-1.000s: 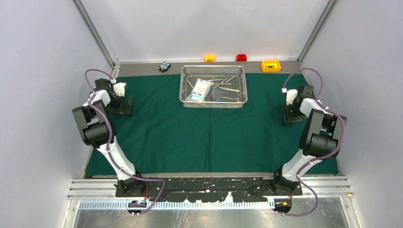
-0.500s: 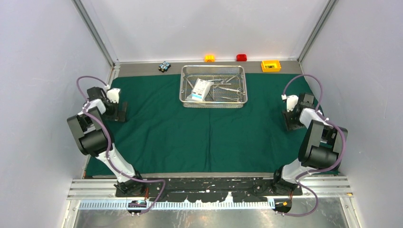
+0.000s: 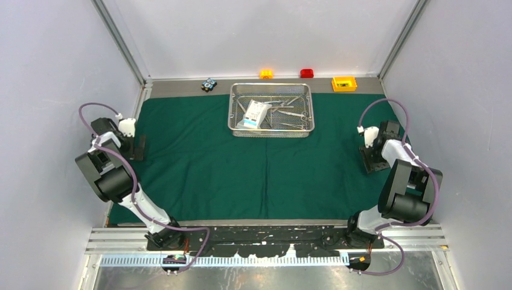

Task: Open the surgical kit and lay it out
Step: Smooth out the surgical kit at the center of the board.

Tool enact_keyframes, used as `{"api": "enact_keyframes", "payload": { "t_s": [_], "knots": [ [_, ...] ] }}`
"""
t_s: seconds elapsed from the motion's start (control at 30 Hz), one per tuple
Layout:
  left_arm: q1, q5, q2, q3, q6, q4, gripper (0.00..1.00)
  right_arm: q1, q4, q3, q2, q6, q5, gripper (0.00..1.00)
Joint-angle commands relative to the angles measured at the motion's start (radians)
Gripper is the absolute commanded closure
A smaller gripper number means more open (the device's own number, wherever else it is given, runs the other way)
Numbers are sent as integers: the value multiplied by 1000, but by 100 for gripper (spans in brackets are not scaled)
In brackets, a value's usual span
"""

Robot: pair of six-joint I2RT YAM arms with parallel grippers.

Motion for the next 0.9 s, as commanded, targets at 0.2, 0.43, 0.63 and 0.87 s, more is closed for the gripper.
{"api": "enact_keyframes", "payload": {
  "t_s": [0.2,0.43,0.63,0.87],
  "knots": [
    [78,-41,-2,93,59,-116,0,-60,-40,253,-49,41,60,50],
    [77,74,-7,174,-21,-195,0,-94,44,403,131,-21,161,55],
    [78,91,2,181,-37,-203,0,-116,106,485,308,-104,201,58],
    [78,48,0,144,-7,-176,0,-128,209,443,406,-214,269,59]
  ]
}}
